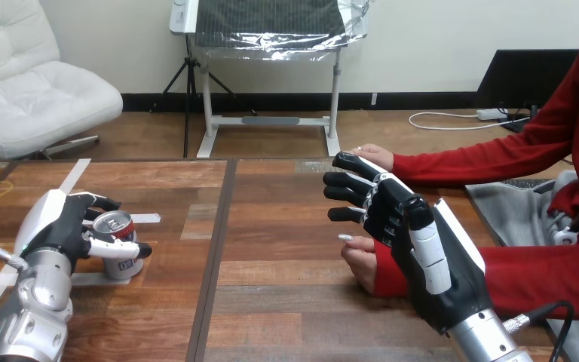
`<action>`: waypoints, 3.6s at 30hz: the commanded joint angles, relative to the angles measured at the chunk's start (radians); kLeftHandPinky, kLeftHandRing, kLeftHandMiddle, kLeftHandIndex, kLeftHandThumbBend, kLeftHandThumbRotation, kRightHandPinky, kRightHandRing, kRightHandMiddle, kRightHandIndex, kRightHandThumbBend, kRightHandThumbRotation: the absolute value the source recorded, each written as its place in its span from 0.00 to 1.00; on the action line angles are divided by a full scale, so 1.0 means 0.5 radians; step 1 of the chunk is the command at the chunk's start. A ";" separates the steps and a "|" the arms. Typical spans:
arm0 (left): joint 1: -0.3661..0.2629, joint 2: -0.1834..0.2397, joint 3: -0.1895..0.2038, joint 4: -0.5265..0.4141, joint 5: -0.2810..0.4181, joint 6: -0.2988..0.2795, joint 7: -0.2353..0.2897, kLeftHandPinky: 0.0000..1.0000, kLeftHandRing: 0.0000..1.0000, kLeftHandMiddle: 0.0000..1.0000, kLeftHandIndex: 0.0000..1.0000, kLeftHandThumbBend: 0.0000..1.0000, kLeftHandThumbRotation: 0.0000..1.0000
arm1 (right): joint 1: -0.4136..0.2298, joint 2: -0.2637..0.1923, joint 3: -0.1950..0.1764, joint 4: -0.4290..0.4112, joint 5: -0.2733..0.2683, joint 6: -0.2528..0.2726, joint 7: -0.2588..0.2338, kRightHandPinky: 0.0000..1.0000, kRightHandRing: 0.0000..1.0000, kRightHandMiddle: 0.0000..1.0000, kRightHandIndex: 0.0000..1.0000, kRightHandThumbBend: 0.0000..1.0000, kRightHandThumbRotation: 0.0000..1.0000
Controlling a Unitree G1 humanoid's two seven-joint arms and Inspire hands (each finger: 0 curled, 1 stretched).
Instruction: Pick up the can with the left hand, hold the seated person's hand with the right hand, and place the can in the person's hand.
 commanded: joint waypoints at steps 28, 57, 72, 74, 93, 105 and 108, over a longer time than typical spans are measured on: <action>-0.183 0.060 -0.097 -0.100 0.113 0.096 -0.038 0.54 0.64 0.71 0.71 0.81 0.01 | -0.075 0.016 -0.009 -0.122 0.029 -0.025 -0.023 0.76 0.83 0.82 0.86 0.85 1.00; -0.167 0.031 -0.071 -0.106 0.118 0.078 0.030 0.50 0.56 0.61 0.61 0.75 0.00 | -0.060 0.021 0.000 -0.150 0.025 -0.022 -0.046 0.76 0.83 0.82 0.86 0.85 1.00; -0.149 0.028 -0.077 -0.094 0.120 0.022 0.122 0.41 0.48 0.53 0.52 0.72 0.00 | -0.063 0.023 0.001 -0.153 0.025 -0.020 -0.047 0.76 0.82 0.82 0.86 0.85 1.00; -0.149 0.028 -0.075 -0.091 0.118 0.018 0.127 0.41 0.48 0.52 0.52 0.72 0.00 | -0.065 0.023 0.001 -0.150 0.026 -0.022 -0.045 0.76 0.82 0.82 0.86 0.85 1.00; -0.136 -0.005 -0.023 -0.110 0.036 0.023 0.208 0.39 0.44 0.48 0.50 0.74 0.00 | -0.072 0.013 0.001 -0.146 0.013 -0.010 -0.047 0.76 0.82 0.82 0.86 0.86 1.00; -0.126 0.000 -0.031 -0.130 -0.005 0.023 0.204 0.36 0.41 0.46 0.51 0.74 0.00 | -0.101 -0.015 -0.005 -0.108 -0.004 0.000 -0.034 0.76 0.83 0.82 0.86 0.86 1.00; -0.123 0.000 -0.032 -0.139 -0.007 0.028 0.205 0.36 0.40 0.46 0.51 0.75 0.00 | -0.111 -0.024 -0.009 -0.095 -0.011 -0.001 -0.032 0.75 0.83 0.82 0.86 0.85 1.00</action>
